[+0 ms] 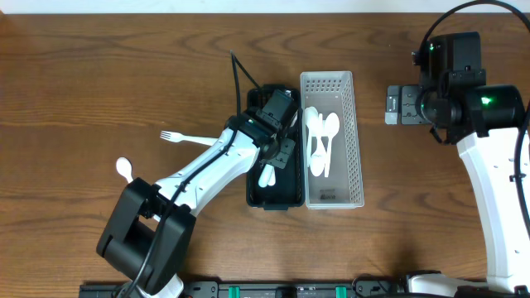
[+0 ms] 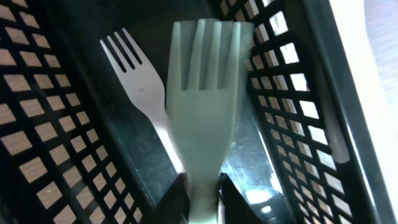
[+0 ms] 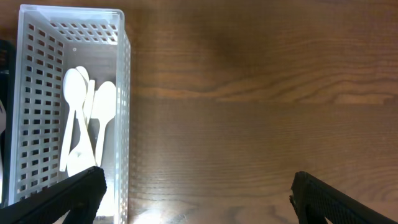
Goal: Pack container
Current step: 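Lower the second fork into the black basket and release it, then move the left gripper back over the last white fork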
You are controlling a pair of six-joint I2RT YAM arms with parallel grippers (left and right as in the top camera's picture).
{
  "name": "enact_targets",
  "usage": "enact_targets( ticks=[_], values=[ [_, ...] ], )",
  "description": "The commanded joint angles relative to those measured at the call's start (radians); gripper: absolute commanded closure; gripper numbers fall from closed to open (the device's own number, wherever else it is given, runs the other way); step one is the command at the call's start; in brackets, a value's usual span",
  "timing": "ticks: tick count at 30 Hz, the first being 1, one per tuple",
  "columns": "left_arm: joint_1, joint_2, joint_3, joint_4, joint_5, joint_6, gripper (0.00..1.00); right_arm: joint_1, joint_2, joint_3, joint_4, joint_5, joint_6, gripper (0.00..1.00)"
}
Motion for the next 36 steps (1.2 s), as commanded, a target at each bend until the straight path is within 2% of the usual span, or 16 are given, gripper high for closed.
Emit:
enact_targets(
  ticks=[1,3,4,7,8,12,14,18,21,24,27,29,36],
  values=[
    [0.004,-0.026,0.012,-0.002,0.003,0.072,0.58,-0.008,0.001,-0.003,-0.002,0.008,-0.013,0.01],
    [0.005,-0.057,0.013,-0.014,0.003,0.125,0.41,-0.008,0.001,-0.003,-0.002,0.008,-0.013,0.01],
    [0.005,-0.082,0.018,-0.036,0.003,0.170,0.29,-0.008,0.001,-0.003,-0.002,0.008,-0.013,0.01],
    [0.013,-0.164,0.048,-0.134,0.003,0.306,0.06,-0.008,0.001,-0.003,-0.002,0.008,-0.013,0.01],
    [0.019,-0.186,0.057,-0.160,0.002,0.329,0.01,-0.008,0.001,-0.003,-0.002,0.008,-0.013,0.01],
    [0.098,-0.311,0.080,-0.200,-0.041,0.305,0.02,-0.008,0.001,-0.004,-0.002,0.008,-0.013,0.01],
    [0.172,-0.364,0.080,-0.176,-0.063,0.178,0.02,-0.008,0.001,-0.004,-0.002,0.007,-0.013,0.01],
    [0.341,-0.393,0.080,-0.168,-0.080,-0.153,0.02,-0.008,0.001,-0.004,-0.002,0.007,-0.013,0.01],
    [0.422,-0.365,0.080,-0.180,-0.117,-0.275,0.02,-0.008,0.001,-0.004,-0.002,0.007,-0.013,0.01],
    [0.473,-0.306,0.079,-0.182,-0.223,-0.561,0.02,-0.008,0.001,-0.004,-0.004,0.007,-0.012,0.01],
    [0.502,-0.221,0.079,-0.142,-0.191,-0.846,0.02,-0.008,0.001,-0.004,-0.009,0.006,-0.012,0.02],
    [0.506,-0.167,0.079,-0.109,-0.155,-0.938,0.02,-0.008,0.001,-0.004,-0.015,0.006,-0.012,0.01],
    [0.515,-0.025,0.077,-0.095,-0.129,-1.029,0.02,-0.008,0.001,-0.004,-0.041,0.007,-0.012,0.01]
  ],
)
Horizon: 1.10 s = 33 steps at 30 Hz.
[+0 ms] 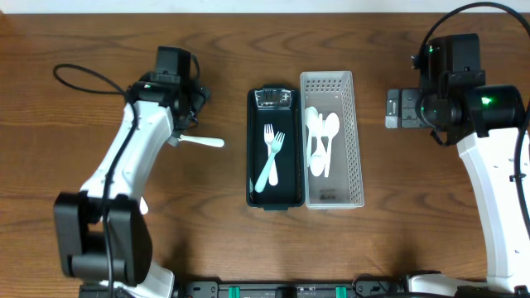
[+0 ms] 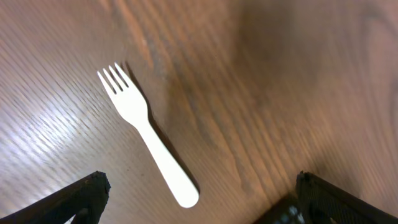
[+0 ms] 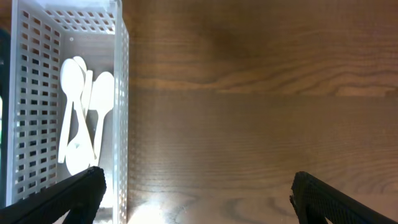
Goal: Pack container
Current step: 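Move the left gripper back over the last white fork, then grasp the third white fork with the left gripper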
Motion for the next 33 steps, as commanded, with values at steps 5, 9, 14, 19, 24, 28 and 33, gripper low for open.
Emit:
enact_targets(
  ticks=[5,9,14,19,24,28,33],
  values=[
    [0.033,0.072,-0.003,-0.006,0.050,-0.259,0.02,-0.008,0.001,-0.003,-0.008,0.006,-0.012,0.01],
    [0.062,0.076,-0.003,-0.003,0.049,-0.324,0.02,-0.008,0.001,-0.003,-0.008,0.006,-0.012,0.01],
    [0.094,0.127,-0.003,-0.008,0.112,-0.324,0.02,-0.008,0.001,-0.003,-0.007,0.006,-0.012,0.01],
    [0.095,0.211,-0.003,-0.008,0.158,-0.323,0.02,-0.008,0.001,-0.003,-0.008,0.006,-0.012,0.01],
    [0.095,0.262,-0.003,-0.008,0.177,-0.323,0.02,-0.008,0.001,-0.003,-0.011,0.006,-0.012,0.01],
    [0.095,0.282,-0.003,-0.009,0.177,-0.323,0.02,-0.008,0.001,-0.003,-0.017,0.006,-0.012,0.01],
    [0.095,0.290,-0.005,-0.011,0.177,-0.324,0.02,-0.008,0.001,-0.003,-0.019,0.006,-0.012,0.01]
  ],
)
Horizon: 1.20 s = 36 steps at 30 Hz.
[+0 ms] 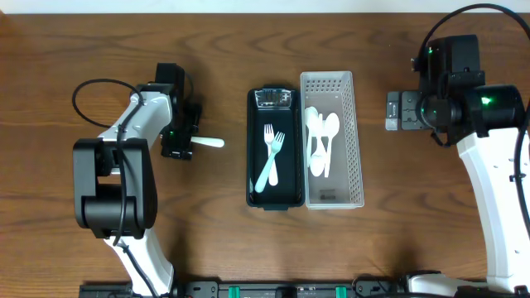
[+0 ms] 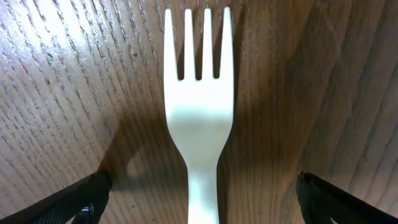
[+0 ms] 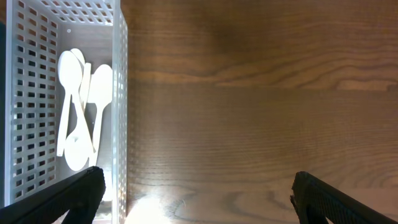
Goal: Pack container
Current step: 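Grasp the third white fork with the left gripper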
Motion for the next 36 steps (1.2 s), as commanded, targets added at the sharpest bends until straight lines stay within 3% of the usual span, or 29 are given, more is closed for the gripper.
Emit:
enact_targets(
  ticks=[1,22,28,36],
  values=[
    [0.000,0.021,-0.004,-0.006,0.007,-0.010,0.02,-0.008,0.001,-0.003,0.000,0.006,-0.012,0.01],
    [0.000,0.021,-0.004,-0.091,-0.032,-0.143,0.01,-0.008,0.001,-0.003,-0.001,0.006,-0.012,0.01],
    [0.000,0.021,-0.004,-0.093,-0.032,-0.144,0.34,-0.008,0.001,-0.003,-0.002,0.006,-0.012,0.01],
    [0.000,0.021,-0.004,-0.092,-0.032,-0.144,0.58,-0.008,0.001,-0.003,-0.003,0.006,-0.012,0.01]
  ],
)
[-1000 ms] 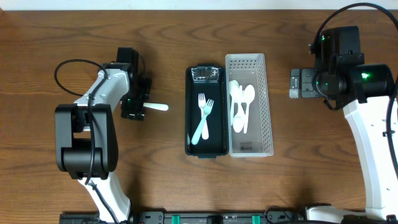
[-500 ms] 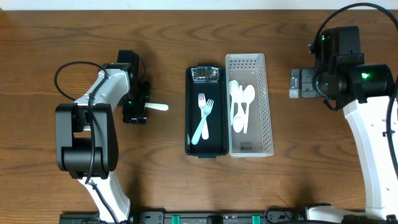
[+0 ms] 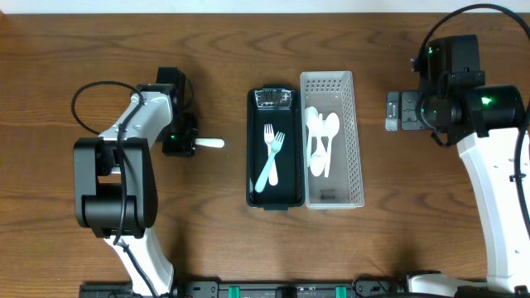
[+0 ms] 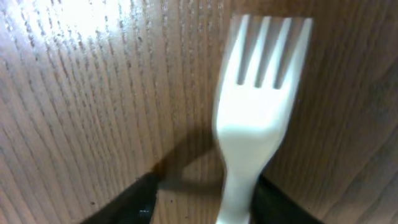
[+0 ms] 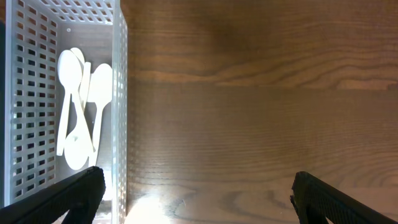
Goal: Pack container
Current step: 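Grasp the third white fork with the left gripper, then carry the third fork into the black basket and release it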
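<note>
A white plastic fork lies on the wood table; its handle sticks out to the right of my left gripper. The left gripper's jaws stand partly closed around the handle: the right finger touches it, the left finger is a gap away. The black container holds two forks. Against its right side, the white perforated container holds white spoons. My right gripper is open over bare table, right of the white container.
The two containers sit side by side in the middle of the table. My left arm bends down the left side of the table. My right arm stands at the far right, with its gripper level with the containers' top ends.
The left gripper's fingers, then wide apart at the edges of the wrist view, have closed in around the fork's handle. The fork has shifted and tilted slightly. The right arm has not moved.
My left gripper was inside the black container with a fork in it. Then two forks lay in that container and the gripper was over the fork on the table's left. It then stood open low over that fork, and now its fingers have narrowed on the handle.
</note>
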You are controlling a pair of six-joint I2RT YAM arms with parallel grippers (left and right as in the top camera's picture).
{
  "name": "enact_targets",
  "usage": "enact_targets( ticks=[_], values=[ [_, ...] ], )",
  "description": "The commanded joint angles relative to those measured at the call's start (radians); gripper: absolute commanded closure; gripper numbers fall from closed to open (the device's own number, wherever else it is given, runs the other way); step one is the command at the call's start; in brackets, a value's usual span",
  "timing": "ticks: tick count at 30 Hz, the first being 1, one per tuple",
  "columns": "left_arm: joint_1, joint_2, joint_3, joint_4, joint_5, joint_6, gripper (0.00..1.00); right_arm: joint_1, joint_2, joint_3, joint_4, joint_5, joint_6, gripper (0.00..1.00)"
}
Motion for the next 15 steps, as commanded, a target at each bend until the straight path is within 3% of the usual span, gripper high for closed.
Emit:
enact_targets(
  ticks=[1,3,13,15],
  values=[
    [0.000,0.017,-0.004,-0.006,-0.019,-0.006,0.64,-0.008,0.001,-0.003,-0.001,0.006,-0.012,0.01],
    [0.000,0.017,-0.004,-0.006,-0.019,-0.006,0.72,-0.008,0.001,-0.003,-0.004,0.006,-0.012,0.01],
    [0.000,0.017,-0.004,-0.002,-0.019,-0.006,0.75,-0.008,0.001,-0.003,-0.010,0.006,-0.012,0.01],
    [0.000,0.017,-0.004,0.002,-0.019,-0.006,0.85,-0.008,0.001,-0.003,-0.010,0.006,-0.012,0.01]
  ],
)
